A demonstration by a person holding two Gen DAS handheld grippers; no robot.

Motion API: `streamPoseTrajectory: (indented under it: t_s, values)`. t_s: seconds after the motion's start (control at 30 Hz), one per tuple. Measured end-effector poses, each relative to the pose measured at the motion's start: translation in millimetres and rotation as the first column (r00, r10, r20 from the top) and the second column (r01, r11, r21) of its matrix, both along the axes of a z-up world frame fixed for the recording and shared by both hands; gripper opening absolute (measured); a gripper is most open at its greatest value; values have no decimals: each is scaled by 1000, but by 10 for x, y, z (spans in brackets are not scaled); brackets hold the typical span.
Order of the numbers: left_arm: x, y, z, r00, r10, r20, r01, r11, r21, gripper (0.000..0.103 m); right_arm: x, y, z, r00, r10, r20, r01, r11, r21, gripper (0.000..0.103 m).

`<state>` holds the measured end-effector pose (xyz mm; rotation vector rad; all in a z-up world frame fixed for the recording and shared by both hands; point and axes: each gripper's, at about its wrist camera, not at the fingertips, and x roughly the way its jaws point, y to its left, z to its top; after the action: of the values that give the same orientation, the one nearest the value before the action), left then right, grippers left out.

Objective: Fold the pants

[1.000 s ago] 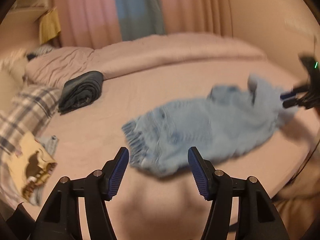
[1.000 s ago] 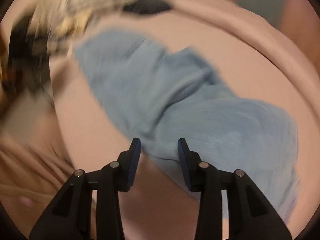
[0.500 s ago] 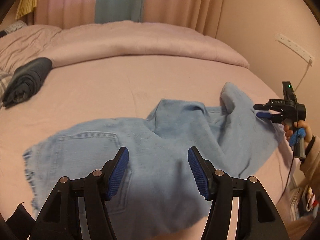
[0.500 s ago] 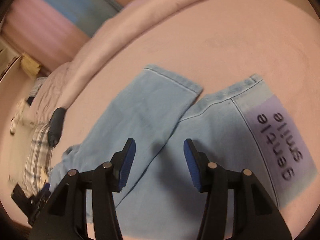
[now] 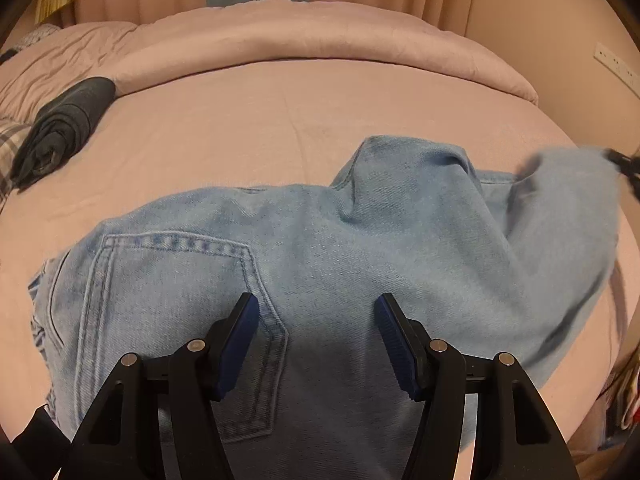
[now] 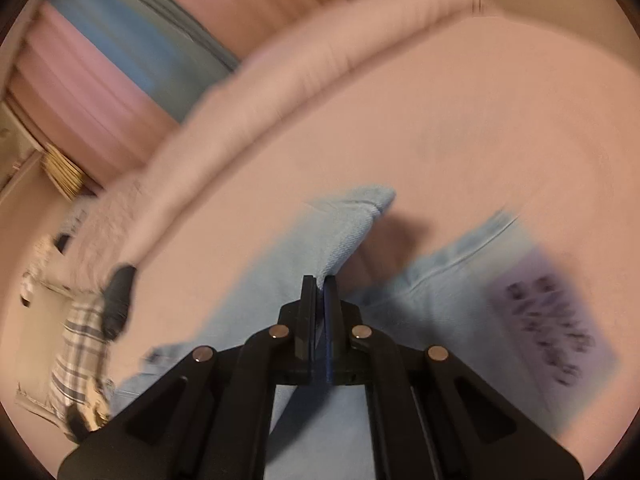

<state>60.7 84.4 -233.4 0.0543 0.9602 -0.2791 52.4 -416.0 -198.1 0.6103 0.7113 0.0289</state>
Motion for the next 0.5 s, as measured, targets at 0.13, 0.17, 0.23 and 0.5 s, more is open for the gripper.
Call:
streamPoseTrajectory:
  t_s: [0.13, 0.17, 0.23, 0.5]
  values:
    - [48, -26, -45, 1000, -6, -10, 6, 1000, 10, 62, -661, -178, 234, 997, -76, 25, 78, 994, -73, 4]
    - [57, -33, -55, 1000, -7, -11, 7, 1000, 17, 62, -727, -226, 171, 996, -93, 1, 93, 993, -70, 4]
    - [74, -35, -80, 1000, -8, -14, 9, 1000, 25, 62, -796, -292, -138, 988, -106, -110, 98, 992, -74, 4]
    - [112, -3, -54, 1000, 8, -29, -8, 1000, 25, 62, -913, -433, -586, 968, -117, -222, 106, 992, -63, 7]
